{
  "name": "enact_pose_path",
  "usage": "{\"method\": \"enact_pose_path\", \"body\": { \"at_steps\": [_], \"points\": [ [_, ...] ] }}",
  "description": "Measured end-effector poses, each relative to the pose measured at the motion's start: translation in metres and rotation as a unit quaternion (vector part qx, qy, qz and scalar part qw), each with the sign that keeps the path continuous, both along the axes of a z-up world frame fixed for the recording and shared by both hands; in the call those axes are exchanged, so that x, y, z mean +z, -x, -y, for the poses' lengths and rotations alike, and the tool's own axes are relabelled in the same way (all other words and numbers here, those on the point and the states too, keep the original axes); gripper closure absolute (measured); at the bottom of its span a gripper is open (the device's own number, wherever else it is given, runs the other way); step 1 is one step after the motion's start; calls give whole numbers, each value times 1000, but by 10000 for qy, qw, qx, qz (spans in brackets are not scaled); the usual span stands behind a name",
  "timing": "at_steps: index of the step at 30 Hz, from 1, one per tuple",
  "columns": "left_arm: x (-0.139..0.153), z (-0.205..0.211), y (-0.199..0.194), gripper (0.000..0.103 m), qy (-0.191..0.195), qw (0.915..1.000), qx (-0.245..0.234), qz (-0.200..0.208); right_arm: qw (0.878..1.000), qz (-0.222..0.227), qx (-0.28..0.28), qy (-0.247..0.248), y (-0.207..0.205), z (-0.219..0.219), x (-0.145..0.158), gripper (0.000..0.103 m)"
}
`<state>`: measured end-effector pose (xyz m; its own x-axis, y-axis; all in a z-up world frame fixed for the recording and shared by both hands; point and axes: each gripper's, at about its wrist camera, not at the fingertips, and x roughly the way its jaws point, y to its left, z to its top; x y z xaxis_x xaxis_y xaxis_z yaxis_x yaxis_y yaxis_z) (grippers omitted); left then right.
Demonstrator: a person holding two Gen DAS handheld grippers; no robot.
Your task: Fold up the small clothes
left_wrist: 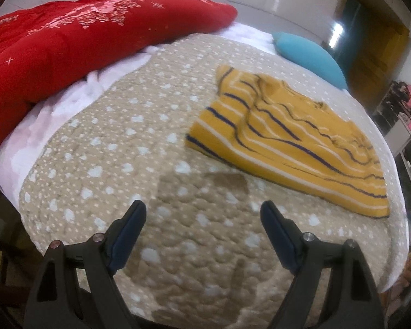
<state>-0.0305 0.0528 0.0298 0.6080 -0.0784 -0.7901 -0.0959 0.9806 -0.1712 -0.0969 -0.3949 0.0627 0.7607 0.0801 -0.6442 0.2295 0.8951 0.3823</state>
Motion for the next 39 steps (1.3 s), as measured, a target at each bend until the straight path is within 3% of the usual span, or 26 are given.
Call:
{"method": "enact_pose_path", "body": {
  "at_steps": [5,8,10,12,17,19,23,26,29,34,37,39],
  "points": [
    [-7,-12,-2,19,43,9999,104,-60,9930,643,362,924,0,-53,54,2],
    [-9,-20,2,19,99,9998,135,-63,9913,401,901,874,-33,-88,56,2],
    [-9,-26,5,19,51,9998,190,-79,9864,78,1461,747,-57,-119,50,9],
    [-9,-34,7,19,19,9996,269,-95,9763,-150,2040,701,-77,-155,45,20],
    [-14,-58,10,19,217,9986,468,-108,9443,-336,2996,1321,-115,-252,37,20],
    [-17,-65,10,19,346,9980,516,-114,9370,-369,3183,1390,-131,-279,34,20],
    [-22,-79,11,19,552,9967,582,-95,9273,-586,3437,1358,-175,-332,20,20],
    [-23,-83,13,19,674,9961,571,-60,9278,-784,3350,1441,-201,-360,6,20],
    [-24,-83,16,18,711,9960,537,-34,9292,-1050,3064,1781,-226,-384,-10,20],
    [-27,-86,18,18,783,9956,507,-24,9169,-1533,2797,2398,-250,-408,-41,20],
    [-27,-88,20,18,834,9950,542,-35,8952,-1497,2709,3208,-247,-422,-54,45],
    [-26,-88,22,18,832,9947,600,-56,8877,-1322,2689,3497,-239,-423,-55,65]
  ]
}}
